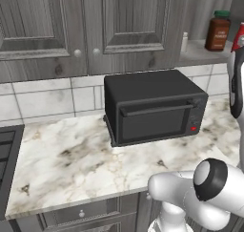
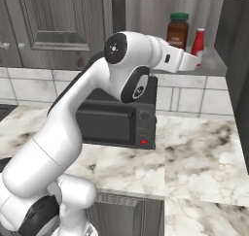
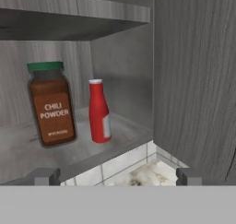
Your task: Collect the paprika, ketchup, and shaker from the cabinet and place them next to the stove.
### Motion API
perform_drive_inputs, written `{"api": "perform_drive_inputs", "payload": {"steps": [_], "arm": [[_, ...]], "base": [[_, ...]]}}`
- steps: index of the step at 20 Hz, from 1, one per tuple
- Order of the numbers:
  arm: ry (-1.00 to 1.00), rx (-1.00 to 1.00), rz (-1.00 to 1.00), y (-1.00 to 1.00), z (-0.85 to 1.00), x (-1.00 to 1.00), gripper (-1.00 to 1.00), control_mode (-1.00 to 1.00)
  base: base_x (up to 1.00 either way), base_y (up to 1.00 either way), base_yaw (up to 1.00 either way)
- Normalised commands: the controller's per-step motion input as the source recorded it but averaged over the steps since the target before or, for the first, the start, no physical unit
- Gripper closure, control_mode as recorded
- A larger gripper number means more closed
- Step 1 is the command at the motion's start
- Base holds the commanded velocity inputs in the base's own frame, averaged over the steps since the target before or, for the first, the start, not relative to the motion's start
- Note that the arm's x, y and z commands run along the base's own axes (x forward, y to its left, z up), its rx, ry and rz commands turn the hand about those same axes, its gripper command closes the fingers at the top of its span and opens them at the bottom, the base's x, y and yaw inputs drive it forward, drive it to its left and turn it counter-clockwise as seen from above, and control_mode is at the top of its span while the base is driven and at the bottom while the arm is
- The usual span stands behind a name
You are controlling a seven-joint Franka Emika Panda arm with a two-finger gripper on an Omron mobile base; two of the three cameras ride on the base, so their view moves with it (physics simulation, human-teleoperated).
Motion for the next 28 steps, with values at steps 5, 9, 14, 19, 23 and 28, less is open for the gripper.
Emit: {"api": "perform_drive_inputs", "payload": {"steps": [5,9,14,19,23,28], "arm": [[0.01,0.00,0.00,-0.07,0.00,0.00,-1.00,-1.00],[0.02,0.00,0.00,-0.12,0.00,0.01,-1.00,-1.00],[0.04,0.00,0.00,-0.07,0.00,0.16,-1.00,-1.00],[0.05,0.00,0.00,-0.02,0.00,0.19,-1.00,-1.00],[0.03,0.00,0.00,0.03,0.00,0.25,-1.00,-1.00],[0.03,0.00,0.03,0.00,0.00,0.37,-1.00,-1.00]], "base": [[0.00,0.00,0.00],[0.00,0.00,0.00],[0.00,0.00,0.00],[0.00,0.00,0.00],[0.00,0.00,0.00],[0.00,0.00,0.00]]}}
